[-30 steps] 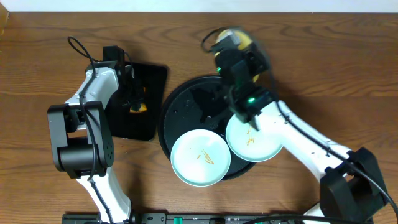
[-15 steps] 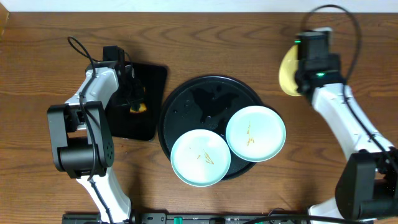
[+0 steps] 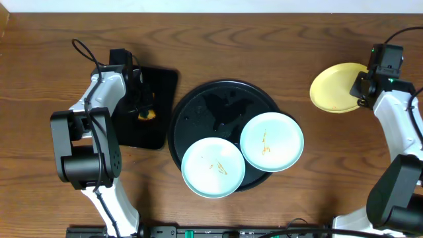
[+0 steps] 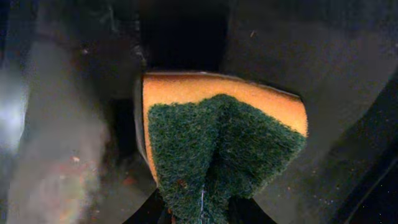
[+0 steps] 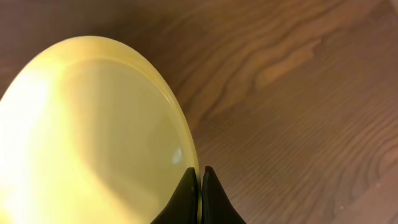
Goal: Clean dirty plates on tray and stack at the side
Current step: 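Set the yellow plate down on the table and open the right gripper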
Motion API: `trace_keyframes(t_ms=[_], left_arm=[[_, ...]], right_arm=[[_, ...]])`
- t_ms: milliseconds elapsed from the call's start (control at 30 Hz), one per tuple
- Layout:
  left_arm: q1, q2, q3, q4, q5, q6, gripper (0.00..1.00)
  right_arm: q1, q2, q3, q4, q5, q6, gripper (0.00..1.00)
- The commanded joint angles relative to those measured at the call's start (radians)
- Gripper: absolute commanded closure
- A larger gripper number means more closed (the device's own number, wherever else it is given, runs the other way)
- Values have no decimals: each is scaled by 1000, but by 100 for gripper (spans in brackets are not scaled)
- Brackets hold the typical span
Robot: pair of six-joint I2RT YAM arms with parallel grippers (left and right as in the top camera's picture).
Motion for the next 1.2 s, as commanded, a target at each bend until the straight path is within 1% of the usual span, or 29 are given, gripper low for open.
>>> trace_keyframes(t_ms=[0,133,233,467,567,600,633,667,700,733,767,833,867,933,1033,1100,1167], left_arm=[[5,28,-11,-5,-25,2,77],[5,28,-11,-10,-25,2,78],[5,28,-11,-11,-25,2,78],[5,28,-11,-11,-25,2,78],[5,28,-11,-10,-25,2,78],[5,28,-11,-10,-25,1,75],[5,28,-11,-10,-25,2,70],[5,28,-11,-10,-25,2,66],[5,28,-11,-11,-25,2,64],[5,28,-11,-11,-25,2,62],[5,28,-11,-11,-25,2,57],[5,28,-11,-10,-25,2,38],[5,28,-11,-7,-25,2,36],[5,27,-11,-3,-25,2,34],[5,28,-11,-4,-25,2,35],[5,27,-11,-4,-25,2,35],[5,28,-11,-7,-25,2,35]], right_arm=[[-8,56,12,-8,-41,35,99],[-8,117,12,-8,-66,31,99],[-8,151,12,-9,-108,-6,99],[-8,160,12,-23,-125,-10,99],[-8,159,13,-23,-192,-10,93],[-8,153,14,-26,-225,-11,70],[-8,144,14,-32,-265,-26,40],[-8,134,14,-35,-309,-49,34],[-8,123,14,-40,-352,-63,32],[-7,112,14,-44,-388,-72,31],[-5,97,14,-51,-418,-76,30],[2,68,14,-77,-466,-80,30],[7,50,14,-103,-504,-82,31],[20,19,14,-164,-581,-90,33],[54,-15,14,-283,-642,-96,37],[81,-19,14,-351,-649,-96,38],[108,-17,11,-415,-645,-96,38]])
